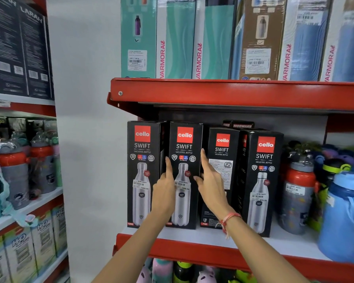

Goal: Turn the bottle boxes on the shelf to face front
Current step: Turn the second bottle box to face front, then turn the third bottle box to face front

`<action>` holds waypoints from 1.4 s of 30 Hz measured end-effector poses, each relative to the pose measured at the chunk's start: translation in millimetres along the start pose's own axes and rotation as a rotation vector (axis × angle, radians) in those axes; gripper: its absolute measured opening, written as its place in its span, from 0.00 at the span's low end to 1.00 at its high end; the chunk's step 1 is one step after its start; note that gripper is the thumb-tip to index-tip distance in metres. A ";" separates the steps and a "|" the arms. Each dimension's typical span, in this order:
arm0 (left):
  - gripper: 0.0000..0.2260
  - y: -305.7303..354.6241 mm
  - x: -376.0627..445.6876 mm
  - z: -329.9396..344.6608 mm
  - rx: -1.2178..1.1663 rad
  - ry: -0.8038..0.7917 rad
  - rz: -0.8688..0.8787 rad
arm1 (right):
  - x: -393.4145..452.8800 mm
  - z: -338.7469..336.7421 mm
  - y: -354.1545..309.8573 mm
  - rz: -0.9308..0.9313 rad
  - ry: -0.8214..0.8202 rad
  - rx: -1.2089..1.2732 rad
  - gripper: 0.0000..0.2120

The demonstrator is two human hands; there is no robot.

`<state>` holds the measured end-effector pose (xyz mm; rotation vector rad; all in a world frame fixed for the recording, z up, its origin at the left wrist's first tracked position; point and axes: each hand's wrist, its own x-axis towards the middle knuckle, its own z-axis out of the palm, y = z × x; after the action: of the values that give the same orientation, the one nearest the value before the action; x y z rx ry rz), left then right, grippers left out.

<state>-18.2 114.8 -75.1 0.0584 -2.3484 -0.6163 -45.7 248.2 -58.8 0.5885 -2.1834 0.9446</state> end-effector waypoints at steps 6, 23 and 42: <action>0.37 -3.5 -5.6 1.6 0.019 0.062 0.057 | -7.0 -1.8 1.1 0.123 0.404 -0.258 0.26; 0.20 33.6 -19.6 -5.3 -0.342 0.163 0.252 | -40.6 -52.8 21.0 0.266 0.146 0.070 0.59; 0.38 79.1 -33.3 36.4 -0.544 -0.100 0.071 | -10.5 -110.2 54.6 0.188 -0.331 0.352 0.52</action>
<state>-6.5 206.8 -83.9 -0.3060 -2.1854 -1.2202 -28.2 368.1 -35.5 0.7579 -2.4107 1.4372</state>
